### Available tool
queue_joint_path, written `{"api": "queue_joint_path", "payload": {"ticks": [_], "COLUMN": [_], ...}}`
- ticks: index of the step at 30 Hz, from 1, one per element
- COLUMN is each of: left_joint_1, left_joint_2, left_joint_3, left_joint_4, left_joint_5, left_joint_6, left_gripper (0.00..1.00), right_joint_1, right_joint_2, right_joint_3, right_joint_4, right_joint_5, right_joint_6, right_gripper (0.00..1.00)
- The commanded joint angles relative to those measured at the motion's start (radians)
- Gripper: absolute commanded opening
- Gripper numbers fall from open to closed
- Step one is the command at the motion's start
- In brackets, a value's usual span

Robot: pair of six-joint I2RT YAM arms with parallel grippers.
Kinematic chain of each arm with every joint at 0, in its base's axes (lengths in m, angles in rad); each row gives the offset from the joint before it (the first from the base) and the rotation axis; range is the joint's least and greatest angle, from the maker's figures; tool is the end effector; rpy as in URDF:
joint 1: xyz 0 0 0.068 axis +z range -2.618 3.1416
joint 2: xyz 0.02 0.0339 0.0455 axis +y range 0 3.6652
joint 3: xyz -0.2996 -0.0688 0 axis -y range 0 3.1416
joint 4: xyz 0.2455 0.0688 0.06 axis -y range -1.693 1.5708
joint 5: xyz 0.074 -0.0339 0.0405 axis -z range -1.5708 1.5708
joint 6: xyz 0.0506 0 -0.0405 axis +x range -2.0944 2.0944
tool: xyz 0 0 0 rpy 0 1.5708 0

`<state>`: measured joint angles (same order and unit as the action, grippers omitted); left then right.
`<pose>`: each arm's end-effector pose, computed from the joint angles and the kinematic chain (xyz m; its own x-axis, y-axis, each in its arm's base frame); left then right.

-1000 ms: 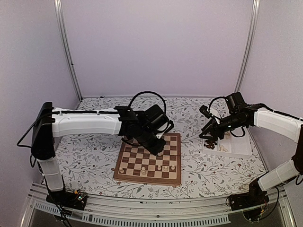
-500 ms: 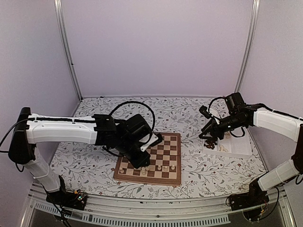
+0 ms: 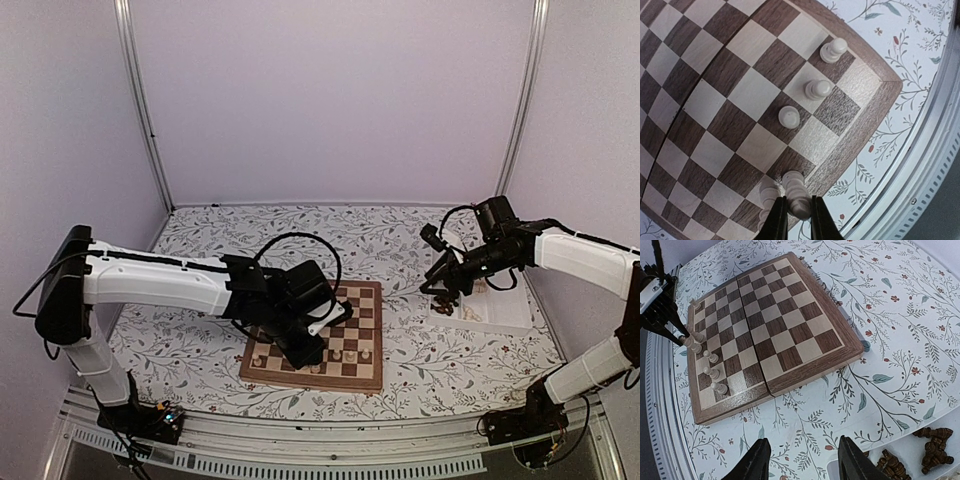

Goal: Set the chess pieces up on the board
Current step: Place the chess piece on the chessboard, then pick up the chess piece from the storage box.

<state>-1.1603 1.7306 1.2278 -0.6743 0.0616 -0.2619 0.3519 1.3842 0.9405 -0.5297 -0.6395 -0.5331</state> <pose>0.1406 -0.3308 0.2286 -0.5954 0.7204 -0.3558 0.7977 0.5831 -0.1542 0.2490 0.1236 0.2619 -0.3677 -0.5694 -0.7352 -0.9040 0.4042 0.1391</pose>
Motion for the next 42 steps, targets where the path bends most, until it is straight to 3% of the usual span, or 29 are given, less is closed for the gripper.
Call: {"api": "queue_joint_path", "payload": {"ticks": [1,9,20,26,32,36,42], "left_joint_1": [-0.016,-0.018,-0.032,-0.03,0.002,0.017,0.031], "left_joint_2": [0.03,0.048,0.026,-0.013,-0.042,0.008,0.13], "left_joint_3": [0.029,0.032,0.052,0.182,0.245,0.252,0.311], "left_joint_4": [0.017,0.016,-0.028,-0.065,0.139,0.32,0.425], "left_joint_5": [0.001,-0.004,-0.038,-0.116,-0.204,-0.148,-0.002], "left_joint_6": [0.021,0.021,0.033,0.077,0.073,0.027,0.01], "left_gripper": [0.1,0.11,0.39,0.46,0.48,0.48,0.47], "right_joint_1": [-0.004,-0.004,-0.004,-0.044,-0.224,-0.275,-0.3], "right_joint_2": [0.016,0.024,0.024,0.014,0.113,0.194,0.245], "right_joint_3": [-0.012,-0.011,-0.005,0.043,0.167,0.185,0.168], "right_joint_4": [0.005,0.002,-0.003,-0.03,-0.119,-0.156,-0.183], "right_joint_5": [-0.02,-0.024,-0.036,-0.032,0.128,0.263,0.389], "right_joint_6": [-0.006,-0.01,-0.007,0.011,0.008,-0.023,-0.143], "right_gripper": [0.5,0.5,0.5,0.5,0.42,0.39,0.33]}}
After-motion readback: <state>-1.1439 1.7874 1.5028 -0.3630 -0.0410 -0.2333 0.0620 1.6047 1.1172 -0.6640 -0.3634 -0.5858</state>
